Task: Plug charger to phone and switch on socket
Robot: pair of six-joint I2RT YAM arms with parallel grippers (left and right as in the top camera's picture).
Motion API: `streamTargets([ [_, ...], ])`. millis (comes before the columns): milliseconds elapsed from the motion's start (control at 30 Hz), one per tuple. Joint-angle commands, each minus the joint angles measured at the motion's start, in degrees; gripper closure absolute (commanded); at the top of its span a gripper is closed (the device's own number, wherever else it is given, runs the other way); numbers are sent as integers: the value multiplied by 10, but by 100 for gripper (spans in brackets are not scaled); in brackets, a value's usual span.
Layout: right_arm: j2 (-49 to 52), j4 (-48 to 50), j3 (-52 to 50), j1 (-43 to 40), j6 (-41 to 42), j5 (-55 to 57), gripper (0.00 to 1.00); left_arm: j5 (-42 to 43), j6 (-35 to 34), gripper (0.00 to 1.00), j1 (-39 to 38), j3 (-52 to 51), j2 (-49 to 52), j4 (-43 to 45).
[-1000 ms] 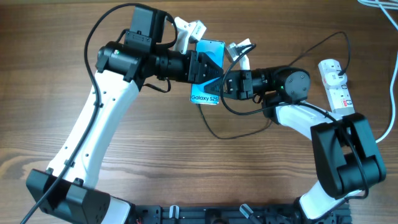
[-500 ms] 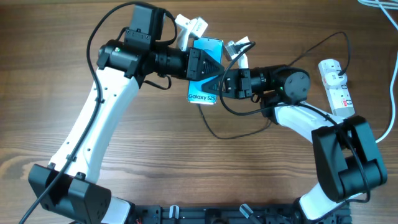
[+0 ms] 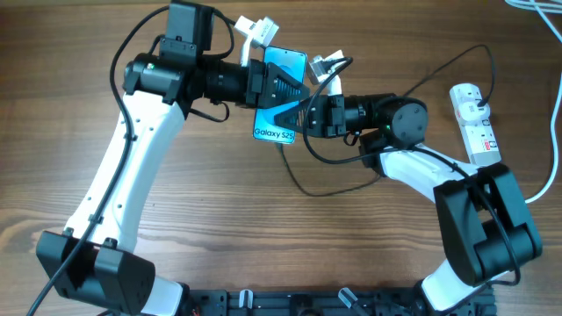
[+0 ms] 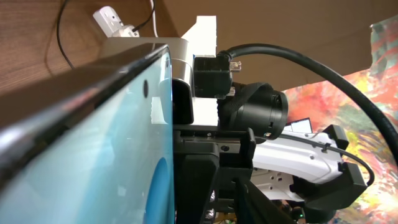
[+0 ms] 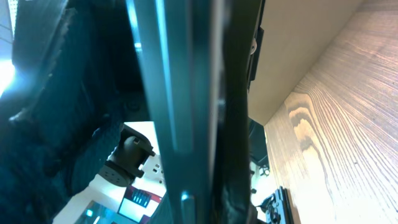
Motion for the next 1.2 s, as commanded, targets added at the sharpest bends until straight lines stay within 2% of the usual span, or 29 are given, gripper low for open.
streamTargets([
  [0, 43, 42, -12, -21, 32, 0, 96, 137, -12, 60, 11, 15, -30, 6],
  [167, 43, 42, -12, -23, 32, -26, 96, 129, -11, 59, 12, 15, -30, 12],
  [667, 43, 42, -12, -27, 36, -4, 96, 128, -11, 60, 27, 15, -30, 12],
  [833, 43, 42, -12, -27, 36, -4, 96, 129, -12, 68, 25, 15, -30, 12],
  [967, 43, 42, -12, -27, 43, -4, 96, 128, -12, 81, 24, 15, -30, 10],
  [1100, 43, 42, -12, -27, 45, -4, 96, 128, -11, 85, 24, 15, -30, 10],
  [1167, 43, 42, -12, -27, 45, -4, 96, 128, -11, 91, 24, 15, -30, 10],
])
